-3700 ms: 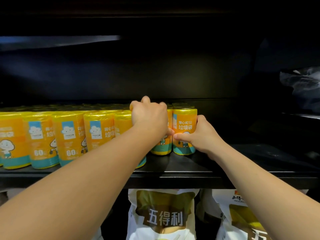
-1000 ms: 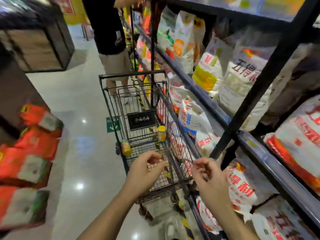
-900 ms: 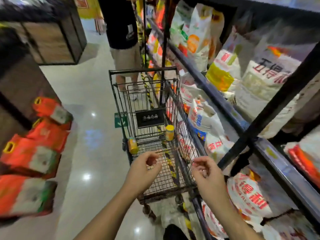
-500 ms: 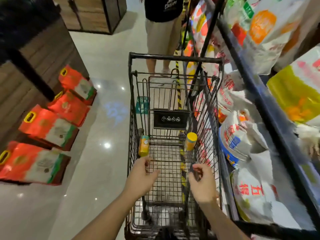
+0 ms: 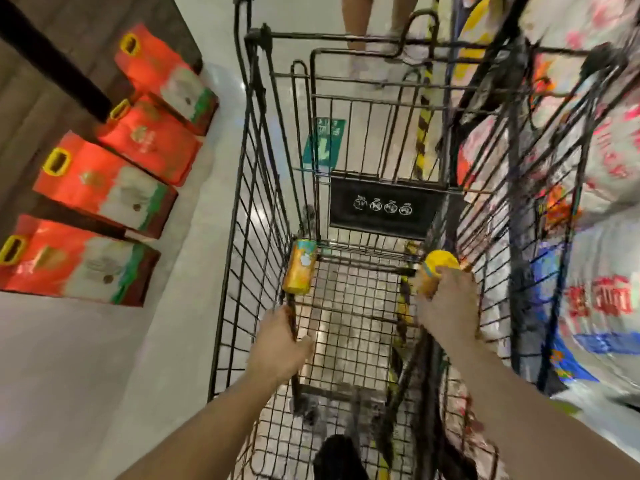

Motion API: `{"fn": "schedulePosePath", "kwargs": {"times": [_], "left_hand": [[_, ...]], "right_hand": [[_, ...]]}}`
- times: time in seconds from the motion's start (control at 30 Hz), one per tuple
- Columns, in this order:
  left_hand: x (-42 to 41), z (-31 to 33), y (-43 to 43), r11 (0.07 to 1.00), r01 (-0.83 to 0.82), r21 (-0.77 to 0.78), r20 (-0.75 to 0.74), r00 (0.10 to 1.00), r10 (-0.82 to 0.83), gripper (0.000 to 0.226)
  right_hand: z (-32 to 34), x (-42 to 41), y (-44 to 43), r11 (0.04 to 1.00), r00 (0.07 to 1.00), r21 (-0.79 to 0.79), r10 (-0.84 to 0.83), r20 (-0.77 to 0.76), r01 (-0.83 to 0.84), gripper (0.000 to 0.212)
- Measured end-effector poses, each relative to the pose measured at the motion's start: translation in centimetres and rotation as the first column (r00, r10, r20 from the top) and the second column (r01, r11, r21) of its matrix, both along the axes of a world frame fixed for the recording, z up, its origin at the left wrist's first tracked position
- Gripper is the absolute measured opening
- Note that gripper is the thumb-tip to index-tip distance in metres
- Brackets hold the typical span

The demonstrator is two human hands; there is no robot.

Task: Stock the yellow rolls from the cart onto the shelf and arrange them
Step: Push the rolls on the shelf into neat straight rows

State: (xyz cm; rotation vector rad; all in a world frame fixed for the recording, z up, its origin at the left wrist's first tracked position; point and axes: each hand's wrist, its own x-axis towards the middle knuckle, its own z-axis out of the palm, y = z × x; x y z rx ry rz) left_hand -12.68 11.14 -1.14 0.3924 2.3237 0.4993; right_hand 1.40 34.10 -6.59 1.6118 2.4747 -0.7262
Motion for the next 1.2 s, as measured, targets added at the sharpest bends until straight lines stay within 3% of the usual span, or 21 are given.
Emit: {"fn": "schedulePosePath", "kwargs": {"times": [0.17, 0.33, 0.47, 0.63, 0.73, 0.97, 1.1, 1.2], "left_hand": [[-2.1, -6.4, 2.9, 0.992, 0.032, -0.122, -0.008, 0.999, -0.034, 0.06], [-5.0, -11.9, 5.4, 0.987, 0.021, -0.162, -0.048, 0.998, -0.029, 0.085], [-5.9, -15.0, 6.7, 0.96, -0.004, -0.28, -0.103, 0.994, -0.026, 0.092], [-5.9, -17.6, 8.2, 0.932, -0.097, -0.35, -0.251, 0.968, 0.007, 0.089], [-6.0, -18.2, 8.7, 0.922, -0.117, -0.369, -0.28, 0.96, 0.01, 0.086], [-6.3, -18.6, 8.9, 0.915, -0.04, -0.402, -0.319, 0.943, -0.099, 0.067], [-6.4, -19.0, 8.8, 0.915, -0.01, -0.403, -0.3, 0.946, -0.122, 0.076], [-6.4, -19.0, 8.7, 0.942, -0.048, -0.333, -0.238, 0.971, -0.035, 0.076]], "right_hand": [[-5.0, -2.8, 3.1, 0.999, 0.996, 0.047, 0.004, 0.094, -0.008, 0.068], [-8.9, -5.0, 5.3, 0.97, 0.963, 0.178, 0.12, 0.243, -0.166, 0.077], [-10.4, -5.7, 6.1, 0.969, 0.941, 0.186, 0.093, 0.327, -0.16, 0.085], [-11.6, -5.0, 6.3, 0.922, 0.961, 0.353, 0.064, 0.269, -0.16, 0.071], [-12.3, -4.7, 6.5, 0.934, 0.957, 0.302, 0.107, 0.269, -0.189, 0.069], [-12.8, -4.4, 6.4, 0.949, 0.978, 0.301, 0.028, 0.208, -0.091, 0.053], [-12.1, -4.1, 6.7, 0.962, 0.965, 0.248, 0.051, 0.257, -0.117, 0.057], [-11.7, -3.6, 6.7, 0.961, 0.94, 0.199, 0.121, 0.32, -0.191, 0.068]]}}
